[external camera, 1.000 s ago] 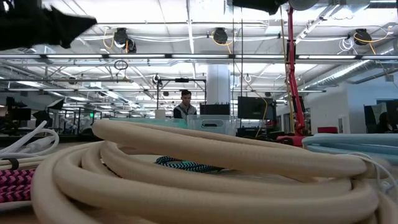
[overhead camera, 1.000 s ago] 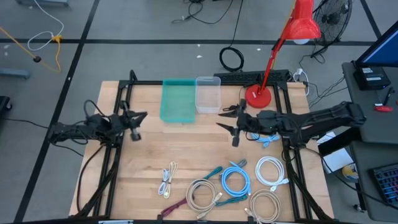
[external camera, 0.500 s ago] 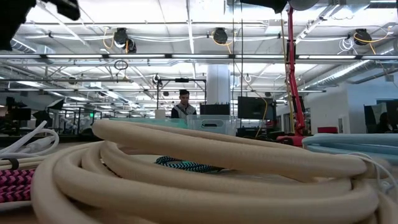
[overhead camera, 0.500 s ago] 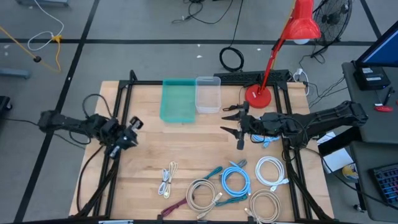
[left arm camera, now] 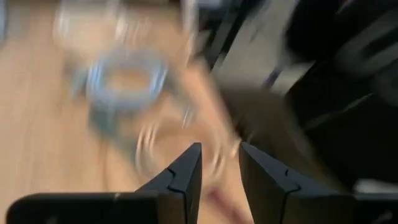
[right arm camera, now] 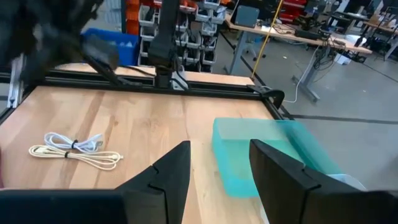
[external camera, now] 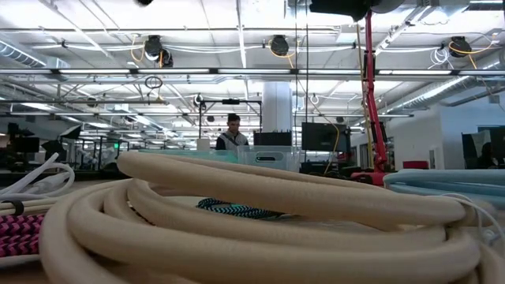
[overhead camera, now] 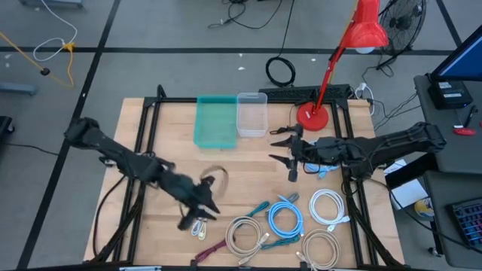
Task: Pick and place items into bin
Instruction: Put the white charger cable into the transparent bin
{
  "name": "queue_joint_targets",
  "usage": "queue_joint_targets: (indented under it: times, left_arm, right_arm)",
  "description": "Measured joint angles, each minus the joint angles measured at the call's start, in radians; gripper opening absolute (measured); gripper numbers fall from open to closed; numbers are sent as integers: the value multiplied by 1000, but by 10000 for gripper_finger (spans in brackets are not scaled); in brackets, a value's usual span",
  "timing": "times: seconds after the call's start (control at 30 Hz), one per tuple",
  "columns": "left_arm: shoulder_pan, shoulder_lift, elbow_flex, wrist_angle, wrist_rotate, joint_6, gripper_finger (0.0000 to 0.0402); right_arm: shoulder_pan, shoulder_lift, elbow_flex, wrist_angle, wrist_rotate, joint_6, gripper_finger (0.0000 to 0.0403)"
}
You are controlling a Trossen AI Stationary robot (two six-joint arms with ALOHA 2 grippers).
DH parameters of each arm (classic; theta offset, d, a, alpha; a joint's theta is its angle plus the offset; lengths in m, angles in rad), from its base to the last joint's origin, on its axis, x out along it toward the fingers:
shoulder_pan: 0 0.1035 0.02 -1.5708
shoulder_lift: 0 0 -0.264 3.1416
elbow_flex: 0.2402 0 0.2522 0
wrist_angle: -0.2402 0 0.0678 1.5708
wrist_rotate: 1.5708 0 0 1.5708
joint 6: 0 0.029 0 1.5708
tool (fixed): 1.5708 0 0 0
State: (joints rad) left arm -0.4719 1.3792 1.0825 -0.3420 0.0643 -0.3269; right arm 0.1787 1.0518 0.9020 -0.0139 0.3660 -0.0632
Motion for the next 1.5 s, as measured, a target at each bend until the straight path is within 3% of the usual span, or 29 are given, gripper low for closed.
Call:
queue_joint_targets:
  times: [0.07,0.17,0.4,0.5,0.7,0.83,0.93,1.07,1.17,1.23,1.37,1.5]
  left_arm:
    - [-26,74,81,-186,-36,-121,113]
    - [-55,153,121,-314,-43,-337,113]
    - [-130,291,86,-322,-44,-822,113]
    - [-147,325,84,-315,-39,-942,113]
    - [-141,336,84,-361,-23,-1106,114]
    - [-128,337,84,-416,-5,-1130,114]
    - [-112,336,84,-397,-30,-1005,114]
    - [-107,336,84,-203,-110,-656,113]
    - [-112,336,84,7,-103,-579,113]
    - [-93,336,84,145,-33,-519,113]
    - [-46,335,85,269,82,-615,113]
    - [-38,335,85,132,145,-735,113]
  right_arm:
    - [0,-14,0,-35,0,10,155]
    - [0,-37,0,-69,0,35,155]
    - [0,-81,0,-76,1,25,155]
    - [-3,-84,0,-69,13,-4,155]
    - [-14,-84,0,-65,135,-51,155]
    - [-34,-84,0,-65,160,-53,155]
    - [-45,-84,0,-64,159,-53,155]
    - [-57,-84,0,-51,158,-54,155]
    - [-67,-84,0,-36,158,-59,155]
    - [-74,-84,0,-32,158,-66,155]
    - [-90,-84,0,-28,158,-82,155]
    - [-102,-84,-1,-33,158,-80,155]
